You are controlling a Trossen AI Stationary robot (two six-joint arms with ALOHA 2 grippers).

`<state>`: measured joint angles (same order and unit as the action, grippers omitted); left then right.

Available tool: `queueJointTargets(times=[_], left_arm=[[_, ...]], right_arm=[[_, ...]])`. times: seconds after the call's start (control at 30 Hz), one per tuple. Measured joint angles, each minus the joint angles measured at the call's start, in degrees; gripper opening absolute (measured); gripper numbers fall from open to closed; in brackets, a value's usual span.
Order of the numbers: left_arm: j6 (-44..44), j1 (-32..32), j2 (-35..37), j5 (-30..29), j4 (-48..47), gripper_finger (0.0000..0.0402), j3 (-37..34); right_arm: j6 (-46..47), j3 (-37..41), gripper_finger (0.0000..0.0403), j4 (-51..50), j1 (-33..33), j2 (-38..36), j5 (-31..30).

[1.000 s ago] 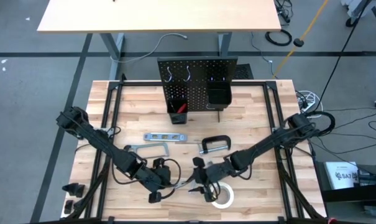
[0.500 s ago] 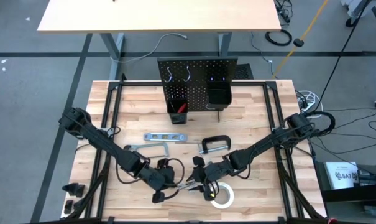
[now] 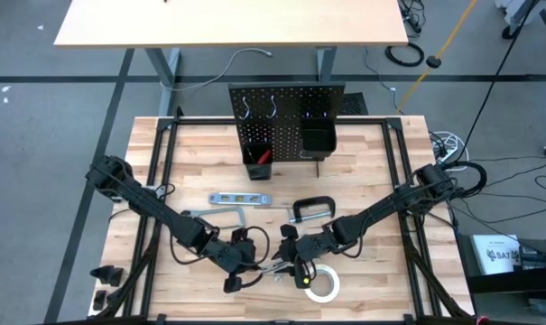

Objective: Hang tools onto peg board
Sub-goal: Put the long nose pliers into the bottom black bin on the pegboard

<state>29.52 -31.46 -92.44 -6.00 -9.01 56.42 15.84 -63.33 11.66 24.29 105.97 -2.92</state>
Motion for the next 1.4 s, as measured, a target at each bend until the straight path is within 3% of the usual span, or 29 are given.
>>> queueJointTargets(times=[0.27, 0.7, 1.0, 1.4], left_arm=[[0.0, 0.0, 0.0, 0.0, 0.0, 0.0021, 0.0], [0.0, 0.0, 0.0, 0.0, -0.4, 0.0022, 0.0], [0.0, 0.0, 0.0, -0.2, -0.5, 0.0025, 0.0], [-0.3, 0.0, 0.0, -0.4, -0.3, 0.0126, 0.0]], right_arm=[[0.0, 0.0, 0.0164, -0.8, 0.0, 0.0, 0.0], [-0.7, 0.0, 0.0056, -1.0, -0.2, 0.0, 0.5], [-1.5, 0.0, 0.0057, -1.1, -0.2, 0.0, 0.7], [-1.5, 0.0, 0.0054, -1.7, -0.3, -0.1, 1.6]])
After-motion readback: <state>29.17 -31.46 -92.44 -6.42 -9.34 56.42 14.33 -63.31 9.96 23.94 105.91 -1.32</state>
